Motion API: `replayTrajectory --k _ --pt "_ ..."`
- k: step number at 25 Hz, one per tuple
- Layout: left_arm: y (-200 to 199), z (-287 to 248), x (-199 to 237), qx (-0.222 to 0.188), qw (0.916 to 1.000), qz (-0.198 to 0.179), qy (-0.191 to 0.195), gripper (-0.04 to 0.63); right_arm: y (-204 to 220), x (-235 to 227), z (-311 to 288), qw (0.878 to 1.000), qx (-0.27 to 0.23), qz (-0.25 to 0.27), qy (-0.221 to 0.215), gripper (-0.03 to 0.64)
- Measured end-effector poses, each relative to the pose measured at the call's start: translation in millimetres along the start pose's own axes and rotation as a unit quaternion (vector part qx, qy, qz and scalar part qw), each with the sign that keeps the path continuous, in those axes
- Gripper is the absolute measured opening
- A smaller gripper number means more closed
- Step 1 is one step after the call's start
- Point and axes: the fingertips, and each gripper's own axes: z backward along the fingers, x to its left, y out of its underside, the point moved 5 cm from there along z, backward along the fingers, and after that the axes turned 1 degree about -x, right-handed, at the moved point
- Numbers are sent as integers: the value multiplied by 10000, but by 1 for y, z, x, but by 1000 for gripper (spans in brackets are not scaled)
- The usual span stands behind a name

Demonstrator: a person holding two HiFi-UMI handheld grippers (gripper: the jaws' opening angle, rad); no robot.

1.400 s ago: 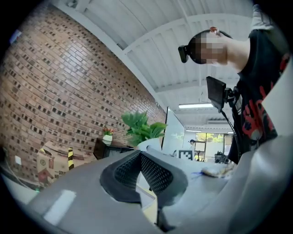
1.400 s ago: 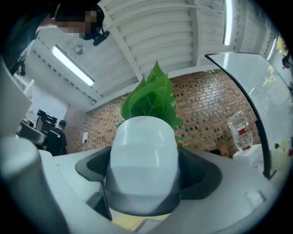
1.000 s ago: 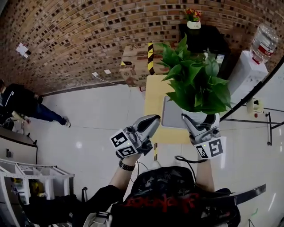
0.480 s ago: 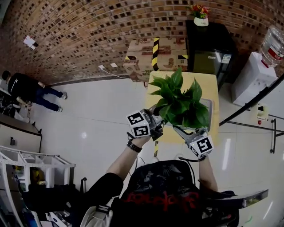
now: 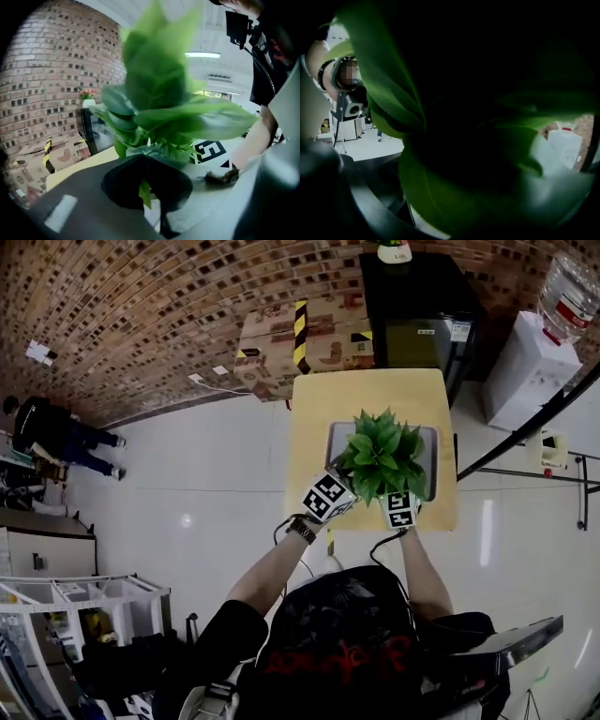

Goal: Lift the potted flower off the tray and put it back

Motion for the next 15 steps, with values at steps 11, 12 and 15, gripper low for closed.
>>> replayTrajectory --k 11,12,15 --pt "53 31 6 -274 9904 1249 -527 -9 96 -20 -40 9940 906 -587 185 453" --pt "59 39 4 -339 9880 1391 -586 -9 97 -20 -39 9934 913 -671 169 465" --pt "73 66 -13 -561 9807 1732 -716 -10 100 -17 -15 9924 762 -946 202 556"
